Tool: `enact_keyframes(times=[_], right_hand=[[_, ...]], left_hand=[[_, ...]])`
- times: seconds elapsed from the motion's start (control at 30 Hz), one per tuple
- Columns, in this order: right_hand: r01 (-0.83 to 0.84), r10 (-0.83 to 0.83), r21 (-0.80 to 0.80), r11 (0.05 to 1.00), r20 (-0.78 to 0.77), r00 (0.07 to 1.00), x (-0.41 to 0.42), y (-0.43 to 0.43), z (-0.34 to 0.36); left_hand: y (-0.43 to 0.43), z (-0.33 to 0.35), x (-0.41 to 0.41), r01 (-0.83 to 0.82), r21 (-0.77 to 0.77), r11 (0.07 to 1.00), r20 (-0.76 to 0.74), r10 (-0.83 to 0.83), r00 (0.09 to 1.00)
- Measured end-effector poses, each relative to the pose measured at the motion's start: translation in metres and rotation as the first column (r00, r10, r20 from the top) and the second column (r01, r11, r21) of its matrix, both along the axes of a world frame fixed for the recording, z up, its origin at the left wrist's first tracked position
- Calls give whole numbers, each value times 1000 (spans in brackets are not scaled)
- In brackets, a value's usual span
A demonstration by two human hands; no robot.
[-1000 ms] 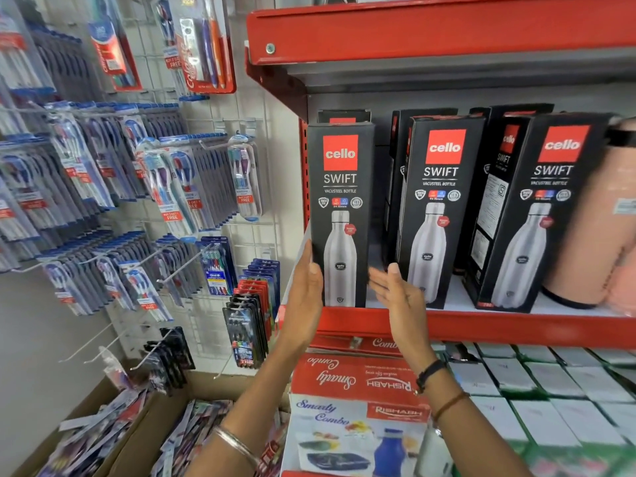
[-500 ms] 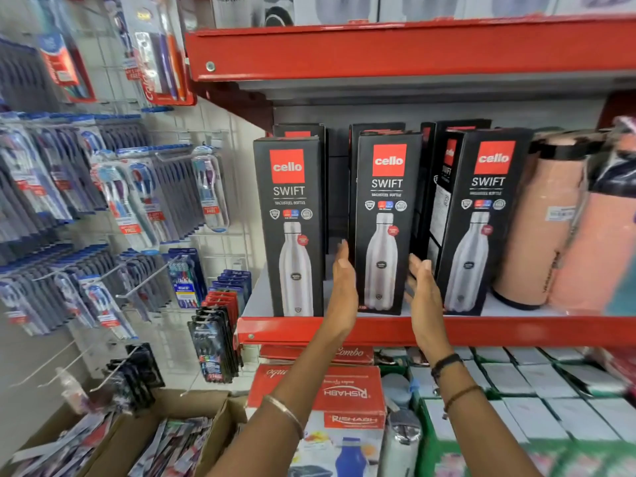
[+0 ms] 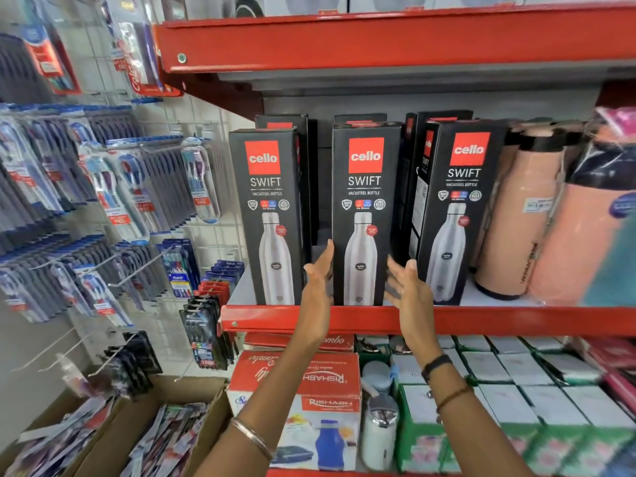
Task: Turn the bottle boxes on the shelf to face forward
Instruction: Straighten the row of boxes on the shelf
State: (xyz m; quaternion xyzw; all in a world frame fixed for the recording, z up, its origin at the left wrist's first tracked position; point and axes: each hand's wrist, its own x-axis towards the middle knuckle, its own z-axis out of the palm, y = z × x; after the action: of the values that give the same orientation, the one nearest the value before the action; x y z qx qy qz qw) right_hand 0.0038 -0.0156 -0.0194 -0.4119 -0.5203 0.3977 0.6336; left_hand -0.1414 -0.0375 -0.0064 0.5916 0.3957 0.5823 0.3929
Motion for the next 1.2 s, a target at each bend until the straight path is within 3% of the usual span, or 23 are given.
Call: enact_keyframes(times=[0.17,0.27,0.37,0.43,0.53,0.6,0.67,0.83,1.0,1.2], right_hand=[[-55,56,-21,998,30,998,3,-5,3],[-70,69,1,998,60,996,8,-8,3],[57,-60,140,989,17,998,24,-13,0],[198,-185,251,948,-71,980,44,-13,-1],[334,-289,271,903,-192,938,77,-6,2],[340,-308,208,917,-171,936,95,4,4],[279,-264,131,951,-122,957,110,16,6],[67,-67,0,998,-60,996,127,29,10],[-3,1,-52,999,-38,999,137,30,6],[12,-11,19,1000,-40,999,141,13,7]], left_hand=[[-5,1,2,-46,-23,999,-24,45,999],[-9,-5,13,-169,74,983,16,168,986],[-19,-11,41,-343,291,893,70,337,939],[-20,-9,63,-258,335,906,56,255,965],[-8,-6,94,-53,238,970,-36,63,997],[3,-6,112,-34,186,982,-90,51,995],[14,-2,126,-30,126,992,-110,44,993],[37,12,142,-17,-80,997,46,21,999],[40,9,146,4,-124,992,125,12,992],[25,4,144,-66,-63,996,12,67,998]])
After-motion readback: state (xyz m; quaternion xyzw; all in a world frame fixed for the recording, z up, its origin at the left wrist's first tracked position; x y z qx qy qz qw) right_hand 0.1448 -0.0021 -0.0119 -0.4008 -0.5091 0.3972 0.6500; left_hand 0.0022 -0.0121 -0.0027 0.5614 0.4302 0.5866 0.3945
